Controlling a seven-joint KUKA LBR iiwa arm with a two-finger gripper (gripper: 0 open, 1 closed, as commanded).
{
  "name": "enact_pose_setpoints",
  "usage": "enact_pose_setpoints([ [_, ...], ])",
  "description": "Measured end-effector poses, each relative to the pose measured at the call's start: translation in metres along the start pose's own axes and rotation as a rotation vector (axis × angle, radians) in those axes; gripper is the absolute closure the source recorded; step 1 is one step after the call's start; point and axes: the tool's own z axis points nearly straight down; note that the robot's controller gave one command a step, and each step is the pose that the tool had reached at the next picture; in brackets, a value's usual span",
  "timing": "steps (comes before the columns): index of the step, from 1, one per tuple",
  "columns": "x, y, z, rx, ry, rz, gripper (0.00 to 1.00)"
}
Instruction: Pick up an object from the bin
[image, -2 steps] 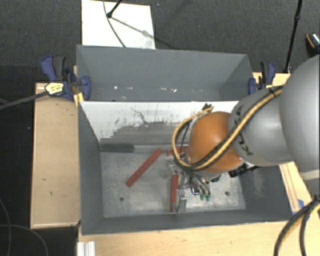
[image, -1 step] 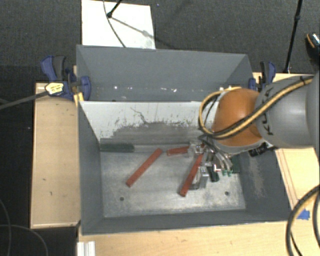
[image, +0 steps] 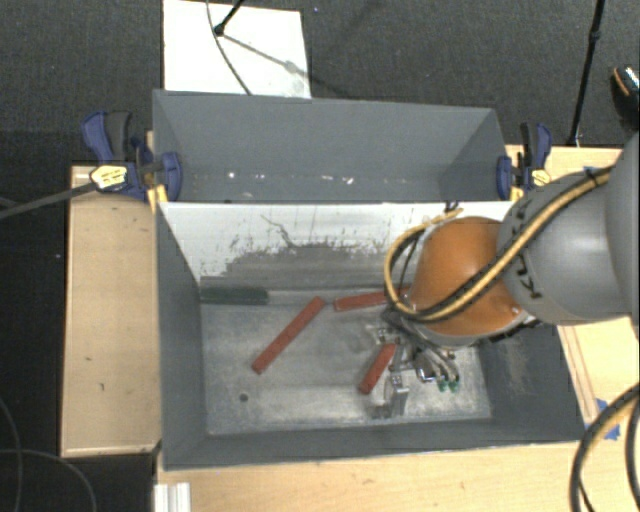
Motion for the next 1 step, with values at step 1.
enact_pose_setpoints([
  [1,-0.0370,-0.0553,-0.0011,0.004,-0.009,-0.081,0.00],
])
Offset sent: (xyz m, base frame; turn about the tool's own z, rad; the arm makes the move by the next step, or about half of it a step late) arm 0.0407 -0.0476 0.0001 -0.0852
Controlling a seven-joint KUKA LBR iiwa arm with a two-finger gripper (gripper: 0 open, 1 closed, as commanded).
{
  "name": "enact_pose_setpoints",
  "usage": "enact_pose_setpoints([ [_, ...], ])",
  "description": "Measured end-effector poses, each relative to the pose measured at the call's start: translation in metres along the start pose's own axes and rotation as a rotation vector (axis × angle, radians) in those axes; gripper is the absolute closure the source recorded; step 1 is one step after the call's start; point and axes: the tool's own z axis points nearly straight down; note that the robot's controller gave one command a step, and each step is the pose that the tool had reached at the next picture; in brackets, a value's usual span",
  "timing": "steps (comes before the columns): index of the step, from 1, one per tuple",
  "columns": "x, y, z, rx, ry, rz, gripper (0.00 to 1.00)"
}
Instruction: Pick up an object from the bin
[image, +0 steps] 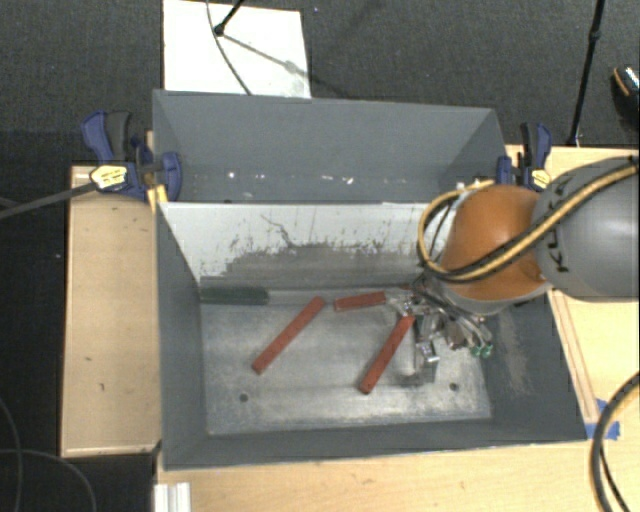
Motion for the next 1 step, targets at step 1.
enact_pose_setpoints([
  [1,0.0008,0.0034,0.0002,-0.004,0.003,0.003,1.00],
])
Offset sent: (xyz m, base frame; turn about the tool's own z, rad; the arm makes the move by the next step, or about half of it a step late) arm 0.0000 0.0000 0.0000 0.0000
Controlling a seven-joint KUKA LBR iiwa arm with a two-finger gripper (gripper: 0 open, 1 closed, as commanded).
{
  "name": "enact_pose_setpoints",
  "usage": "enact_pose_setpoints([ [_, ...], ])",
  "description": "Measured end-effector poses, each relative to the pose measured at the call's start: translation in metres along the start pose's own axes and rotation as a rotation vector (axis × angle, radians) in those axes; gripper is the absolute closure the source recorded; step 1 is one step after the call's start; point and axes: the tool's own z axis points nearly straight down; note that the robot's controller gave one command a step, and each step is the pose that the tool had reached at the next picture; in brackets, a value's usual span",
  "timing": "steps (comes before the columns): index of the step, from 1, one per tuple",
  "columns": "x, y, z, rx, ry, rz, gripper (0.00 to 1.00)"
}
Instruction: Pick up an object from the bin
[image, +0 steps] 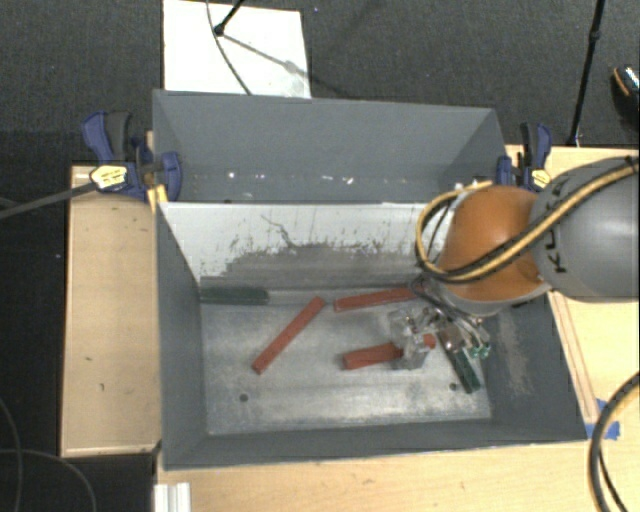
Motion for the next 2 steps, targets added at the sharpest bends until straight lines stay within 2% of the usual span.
enact_pose_setpoints([
  [1,0.022,0.041,-0.112,0.001,-0.007,-0.028,1.00],
  [2,0.040,0.056,-0.262,0.002,-0.009,-0.034,1.00],
])
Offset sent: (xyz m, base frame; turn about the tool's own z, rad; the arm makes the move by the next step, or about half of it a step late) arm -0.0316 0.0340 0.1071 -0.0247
